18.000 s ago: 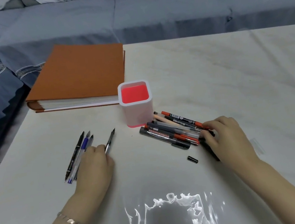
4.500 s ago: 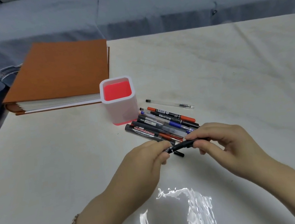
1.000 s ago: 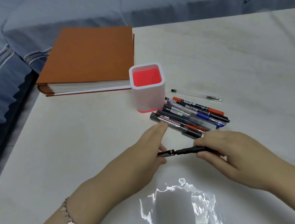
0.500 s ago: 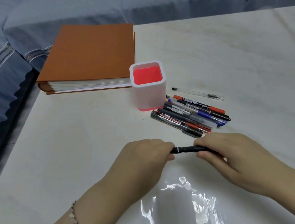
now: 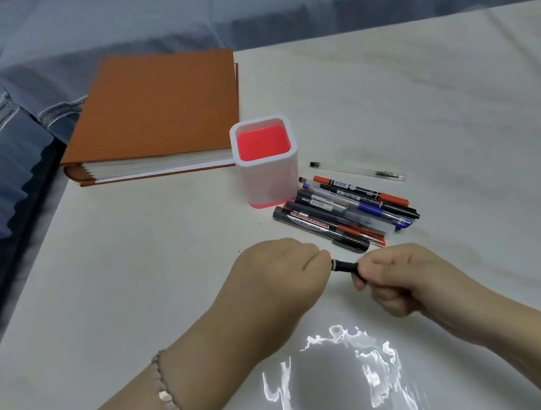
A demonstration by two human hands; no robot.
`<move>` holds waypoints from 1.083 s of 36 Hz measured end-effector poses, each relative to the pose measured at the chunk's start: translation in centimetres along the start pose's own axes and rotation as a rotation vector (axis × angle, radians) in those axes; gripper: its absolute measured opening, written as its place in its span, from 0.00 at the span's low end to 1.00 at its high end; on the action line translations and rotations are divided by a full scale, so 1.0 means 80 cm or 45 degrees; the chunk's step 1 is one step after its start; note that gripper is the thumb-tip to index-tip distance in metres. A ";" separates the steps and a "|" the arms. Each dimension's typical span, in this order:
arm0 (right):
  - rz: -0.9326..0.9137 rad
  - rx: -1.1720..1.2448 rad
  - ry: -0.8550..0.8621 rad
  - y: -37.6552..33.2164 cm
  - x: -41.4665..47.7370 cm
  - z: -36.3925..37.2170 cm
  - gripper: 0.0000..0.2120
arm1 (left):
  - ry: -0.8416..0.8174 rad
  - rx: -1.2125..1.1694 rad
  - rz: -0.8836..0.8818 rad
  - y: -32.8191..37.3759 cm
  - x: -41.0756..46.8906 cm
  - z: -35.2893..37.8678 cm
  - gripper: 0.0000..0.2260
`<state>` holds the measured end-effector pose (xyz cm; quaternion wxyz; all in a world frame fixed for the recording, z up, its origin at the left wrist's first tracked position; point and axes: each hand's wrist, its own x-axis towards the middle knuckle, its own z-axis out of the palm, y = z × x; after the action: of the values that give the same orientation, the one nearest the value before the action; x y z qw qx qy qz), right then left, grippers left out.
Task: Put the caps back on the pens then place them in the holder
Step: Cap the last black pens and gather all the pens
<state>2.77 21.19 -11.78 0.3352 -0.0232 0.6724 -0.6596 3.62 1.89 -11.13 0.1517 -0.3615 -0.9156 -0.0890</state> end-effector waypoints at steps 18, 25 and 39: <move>-0.539 -1.490 0.137 0.013 -0.024 -0.014 0.12 | -0.690 -0.496 -0.363 0.020 0.013 0.008 0.13; -0.341 -0.779 0.224 -0.006 -0.028 0.000 0.14 | -0.138 -0.267 -0.050 0.015 0.006 0.008 0.10; -0.227 -0.741 0.210 -0.019 0.005 0.001 0.12 | -0.463 -0.450 -0.514 0.000 0.014 -0.008 0.13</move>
<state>1.86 20.69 -10.57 0.1996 -0.1234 0.8531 -0.4660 2.95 2.42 -10.10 -0.1004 -0.2034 -0.9512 -0.2090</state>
